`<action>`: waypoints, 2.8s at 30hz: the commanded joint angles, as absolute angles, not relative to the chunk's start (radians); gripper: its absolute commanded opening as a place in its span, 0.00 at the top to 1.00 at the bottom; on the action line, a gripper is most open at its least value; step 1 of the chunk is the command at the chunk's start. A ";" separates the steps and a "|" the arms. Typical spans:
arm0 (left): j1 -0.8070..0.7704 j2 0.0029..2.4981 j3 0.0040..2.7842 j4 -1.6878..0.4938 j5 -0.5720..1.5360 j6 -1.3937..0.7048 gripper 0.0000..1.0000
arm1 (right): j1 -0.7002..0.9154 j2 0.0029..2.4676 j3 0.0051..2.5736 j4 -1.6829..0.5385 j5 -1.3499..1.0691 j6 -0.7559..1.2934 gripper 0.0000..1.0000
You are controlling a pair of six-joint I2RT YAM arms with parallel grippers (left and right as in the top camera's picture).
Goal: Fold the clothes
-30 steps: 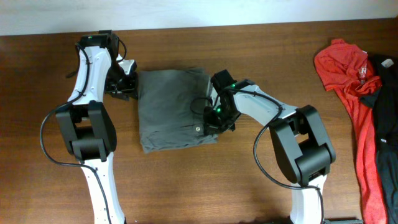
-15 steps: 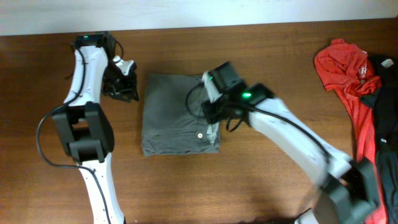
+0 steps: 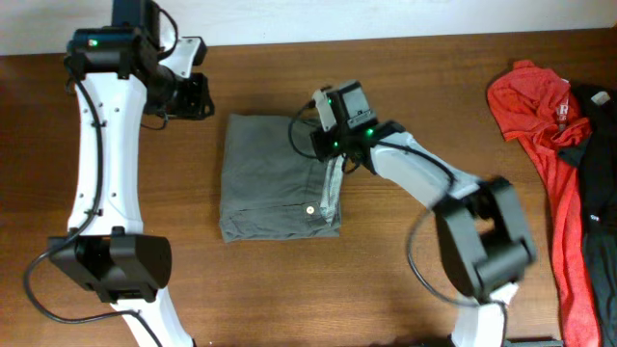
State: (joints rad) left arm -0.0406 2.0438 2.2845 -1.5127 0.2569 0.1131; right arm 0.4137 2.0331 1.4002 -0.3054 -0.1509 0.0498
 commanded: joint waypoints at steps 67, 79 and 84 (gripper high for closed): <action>-0.246 2.053 1.521 -0.489 0.038 -0.110 0.45 | 0.229 2.004 1.392 -0.928 -0.406 0.063 0.88; -0.224 2.047 2.122 -1.219 0.067 -0.083 0.33 | 0.230 1.730 1.391 -0.695 -0.361 0.065 0.82; -0.223 2.031 2.145 -1.318 0.064 -0.108 0.42 | 0.284 1.865 1.391 -0.563 -0.550 0.068 0.89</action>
